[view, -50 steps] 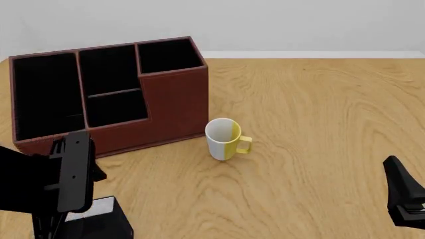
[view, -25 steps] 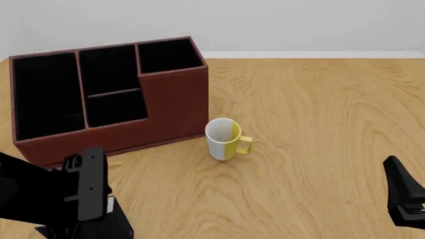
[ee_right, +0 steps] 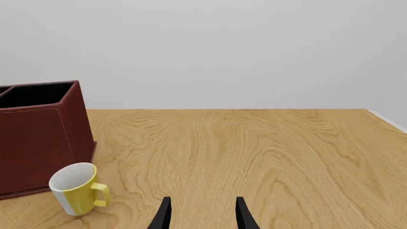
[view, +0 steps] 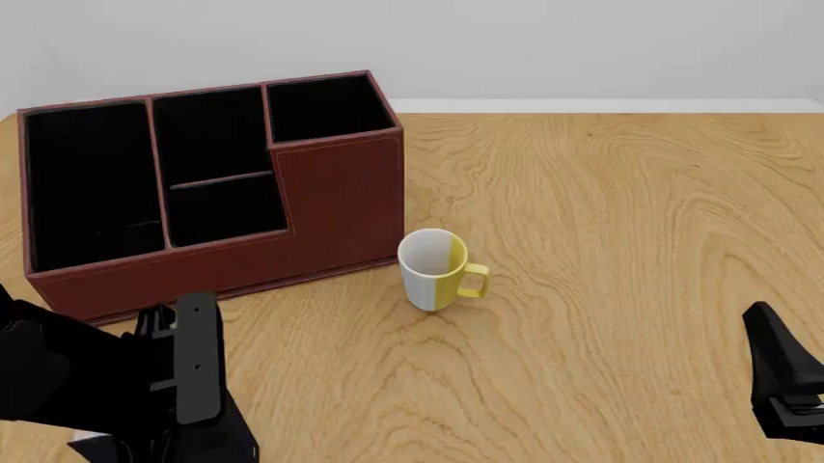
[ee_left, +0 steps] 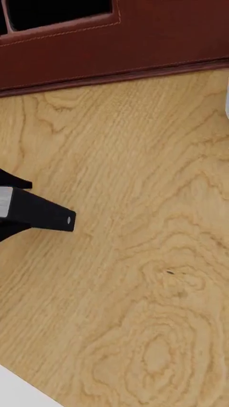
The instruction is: Pick up the book and place it in the front compartment of the caddy.
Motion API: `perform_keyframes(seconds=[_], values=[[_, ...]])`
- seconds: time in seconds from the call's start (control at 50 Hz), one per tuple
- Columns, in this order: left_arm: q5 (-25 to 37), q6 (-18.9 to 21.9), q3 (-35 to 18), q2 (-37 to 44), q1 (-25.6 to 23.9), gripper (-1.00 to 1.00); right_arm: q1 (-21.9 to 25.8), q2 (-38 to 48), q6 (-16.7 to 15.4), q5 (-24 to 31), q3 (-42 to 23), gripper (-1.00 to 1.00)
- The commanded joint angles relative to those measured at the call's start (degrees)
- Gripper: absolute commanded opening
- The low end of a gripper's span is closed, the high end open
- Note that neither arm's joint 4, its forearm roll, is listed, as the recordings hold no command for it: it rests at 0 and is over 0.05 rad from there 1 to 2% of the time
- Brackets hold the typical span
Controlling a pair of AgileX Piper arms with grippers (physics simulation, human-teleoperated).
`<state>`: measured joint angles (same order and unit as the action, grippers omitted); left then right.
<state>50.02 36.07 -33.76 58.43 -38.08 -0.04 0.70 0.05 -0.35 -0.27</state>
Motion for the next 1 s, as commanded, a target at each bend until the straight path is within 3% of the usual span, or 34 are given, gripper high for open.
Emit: perform_keyframes(seconds=[0.02,0.08,0.24,0.5,0.64,0.68,0.88,0.96,1.0], values=[[-1.2,-0.3,2.1,1.8,0.6,-1.00,0.0,0.0,0.0,0.0,0.0,1.00],[0.0,-1.4,0.8,1.1,0.0,-1.00,0.0,0.0,0.0,0.0,0.0,1.00],[3.5,2.2,-1.9,-1.2,3.2,-1.00,0.0,0.0,0.0,0.0,0.0,1.00],[10.2,5.7,-7.7,-3.4,4.1,-1.00,0.0,0.0,0.0,0.0,0.0,1.00],[12.7,8.9,-10.2,-4.6,6.4,-1.00,0.0,0.0,0.0,0.0,0.0,1.00],[13.3,11.5,-11.3,-5.7,7.8,-1.00,0.0,0.0,0.0,0.0,0.0,1.00],[17.0,12.7,-17.3,-8.0,5.3,-1.00,0.0,0.0,0.0,0.0,0.0,1.00],[17.5,15.1,-17.9,-9.0,6.3,-1.00,0.0,0.0,0.0,0.0,0.0,1.00],[17.9,18.8,-17.1,-10.9,8.0,-1.00,0.0,0.0,0.0,0.0,0.0,1.00]])
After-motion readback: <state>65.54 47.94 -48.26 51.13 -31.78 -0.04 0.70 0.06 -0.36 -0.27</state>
